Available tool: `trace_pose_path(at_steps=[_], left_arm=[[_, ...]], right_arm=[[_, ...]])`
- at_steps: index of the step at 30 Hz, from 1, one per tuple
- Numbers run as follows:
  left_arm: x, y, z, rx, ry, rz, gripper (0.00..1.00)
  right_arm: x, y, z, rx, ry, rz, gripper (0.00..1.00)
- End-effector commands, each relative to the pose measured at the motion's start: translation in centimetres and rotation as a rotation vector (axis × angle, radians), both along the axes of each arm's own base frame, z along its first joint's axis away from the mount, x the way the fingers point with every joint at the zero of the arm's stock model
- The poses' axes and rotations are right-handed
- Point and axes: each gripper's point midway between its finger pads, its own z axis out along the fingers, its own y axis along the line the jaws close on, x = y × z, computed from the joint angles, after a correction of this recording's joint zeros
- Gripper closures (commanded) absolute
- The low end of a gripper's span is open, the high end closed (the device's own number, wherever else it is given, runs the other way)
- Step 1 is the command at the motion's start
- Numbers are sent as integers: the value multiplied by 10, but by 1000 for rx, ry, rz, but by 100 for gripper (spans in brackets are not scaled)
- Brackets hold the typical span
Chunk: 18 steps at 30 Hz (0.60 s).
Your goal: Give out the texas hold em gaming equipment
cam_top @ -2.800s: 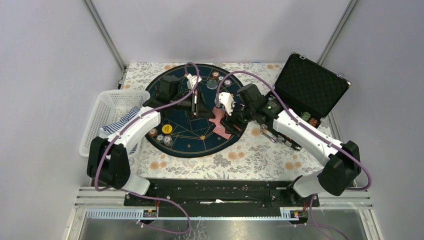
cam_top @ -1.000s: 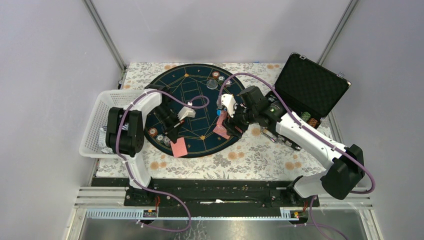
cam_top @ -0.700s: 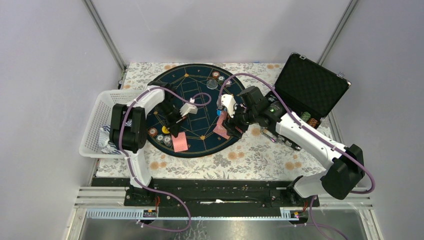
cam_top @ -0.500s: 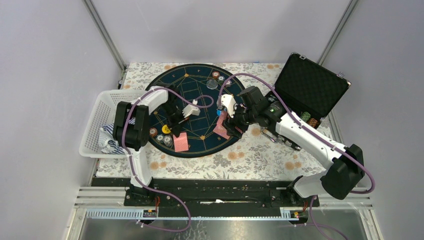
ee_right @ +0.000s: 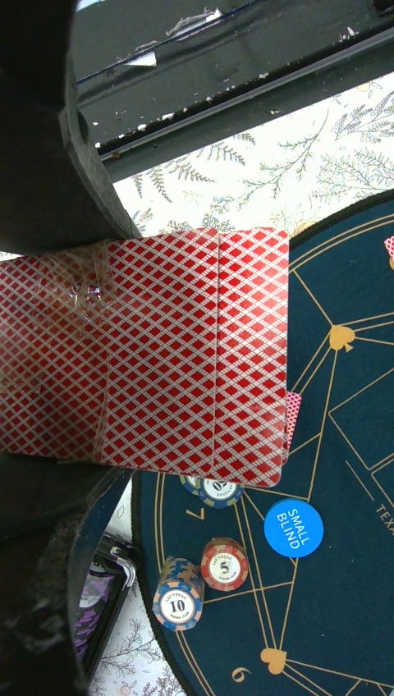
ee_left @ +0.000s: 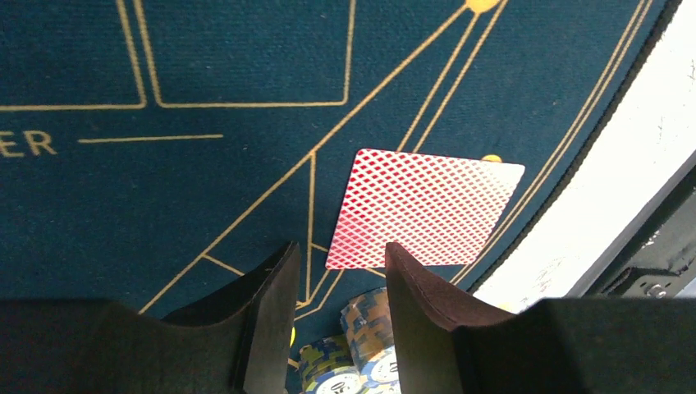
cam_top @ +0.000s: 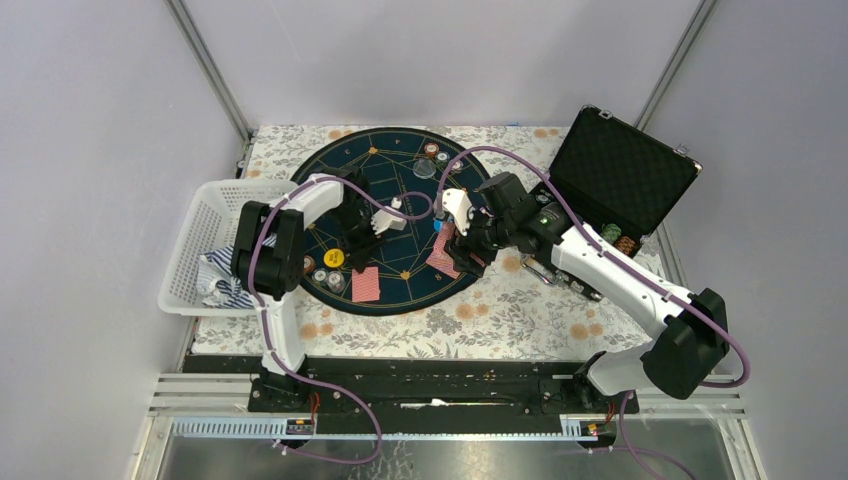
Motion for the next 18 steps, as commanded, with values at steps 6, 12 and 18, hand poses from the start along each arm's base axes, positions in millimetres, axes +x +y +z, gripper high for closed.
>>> trace_pose_path(at_steps=[6, 12, 18], left_arm=[[27, -16, 73, -182, -167, 156, 28], [38, -28, 166, -409, -346, 337, 1], [44, -37, 252, -623, -502, 588, 1]], right_arm=[[2, 7, 30, 65, -56, -3, 96], [2, 8, 39, 79, -59, -1, 96], [2, 10, 47, 90, -63, 4, 96]])
